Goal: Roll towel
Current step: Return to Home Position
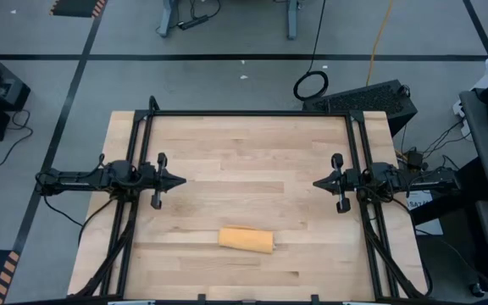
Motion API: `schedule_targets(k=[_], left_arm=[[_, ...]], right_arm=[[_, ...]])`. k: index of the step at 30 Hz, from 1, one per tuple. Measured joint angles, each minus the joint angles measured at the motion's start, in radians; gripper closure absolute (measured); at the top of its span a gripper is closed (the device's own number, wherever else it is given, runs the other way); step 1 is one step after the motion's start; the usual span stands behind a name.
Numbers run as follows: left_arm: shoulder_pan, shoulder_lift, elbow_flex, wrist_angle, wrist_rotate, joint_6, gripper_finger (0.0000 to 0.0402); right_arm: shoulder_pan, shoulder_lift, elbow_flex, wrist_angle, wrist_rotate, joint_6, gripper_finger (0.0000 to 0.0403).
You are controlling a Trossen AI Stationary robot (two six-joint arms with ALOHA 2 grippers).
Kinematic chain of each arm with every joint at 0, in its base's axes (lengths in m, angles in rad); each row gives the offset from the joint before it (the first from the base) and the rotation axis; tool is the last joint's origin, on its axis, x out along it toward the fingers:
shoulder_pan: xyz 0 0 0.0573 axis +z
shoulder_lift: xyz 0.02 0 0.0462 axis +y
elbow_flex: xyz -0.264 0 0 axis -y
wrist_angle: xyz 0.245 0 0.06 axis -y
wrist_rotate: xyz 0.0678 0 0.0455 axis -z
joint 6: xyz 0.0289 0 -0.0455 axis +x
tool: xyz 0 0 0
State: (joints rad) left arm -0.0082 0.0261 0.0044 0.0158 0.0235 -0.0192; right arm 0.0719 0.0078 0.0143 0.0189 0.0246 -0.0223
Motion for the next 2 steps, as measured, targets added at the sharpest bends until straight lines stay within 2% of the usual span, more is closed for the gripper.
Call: schedule_targets(k=[2], left_arm=[[0.0,0.0,0.0,0.0,0.0,0.0,0.04]], right_arm=[[0.0,0.0,0.0,0.0,0.0,0.0,0.0403]])
